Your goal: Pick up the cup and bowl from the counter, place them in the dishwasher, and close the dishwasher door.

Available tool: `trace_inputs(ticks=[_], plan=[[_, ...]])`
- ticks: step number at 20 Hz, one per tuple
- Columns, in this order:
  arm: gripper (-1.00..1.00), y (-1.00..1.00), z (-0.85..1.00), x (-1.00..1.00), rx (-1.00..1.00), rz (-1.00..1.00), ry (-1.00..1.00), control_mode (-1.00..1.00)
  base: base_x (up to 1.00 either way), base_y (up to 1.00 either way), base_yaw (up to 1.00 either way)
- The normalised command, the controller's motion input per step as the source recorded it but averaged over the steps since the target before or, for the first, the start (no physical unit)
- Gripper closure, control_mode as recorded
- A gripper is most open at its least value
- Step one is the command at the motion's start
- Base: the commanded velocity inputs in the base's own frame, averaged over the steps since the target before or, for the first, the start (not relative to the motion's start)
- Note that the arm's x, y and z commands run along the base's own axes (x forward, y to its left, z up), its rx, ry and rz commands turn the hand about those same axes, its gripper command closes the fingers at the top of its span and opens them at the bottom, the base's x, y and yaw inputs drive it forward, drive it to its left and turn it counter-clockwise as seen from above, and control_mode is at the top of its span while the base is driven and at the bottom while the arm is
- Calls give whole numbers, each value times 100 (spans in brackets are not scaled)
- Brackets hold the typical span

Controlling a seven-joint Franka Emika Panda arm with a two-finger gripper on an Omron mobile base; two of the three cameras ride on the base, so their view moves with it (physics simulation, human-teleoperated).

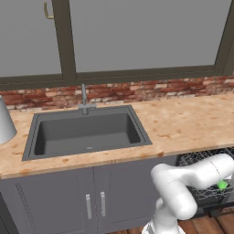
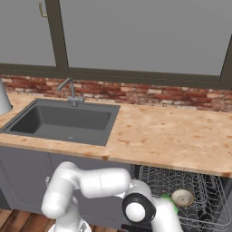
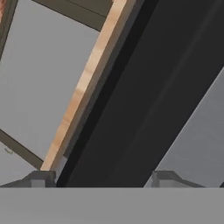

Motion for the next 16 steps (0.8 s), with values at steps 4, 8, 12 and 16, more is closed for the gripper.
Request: trace_inputs(ticks=[4, 8, 12, 16], plan=[[-100, 0, -2, 89, -2, 0, -3, -100, 0, 0, 0], [-100, 0, -3, 86, -3, 0, -1, -100, 0, 0, 0], [-100, -7, -1, 87, -3, -2, -2, -100, 0, 0, 0], [-100, -12, -3, 91, -5, -4, -3, -100, 0, 0, 0]])
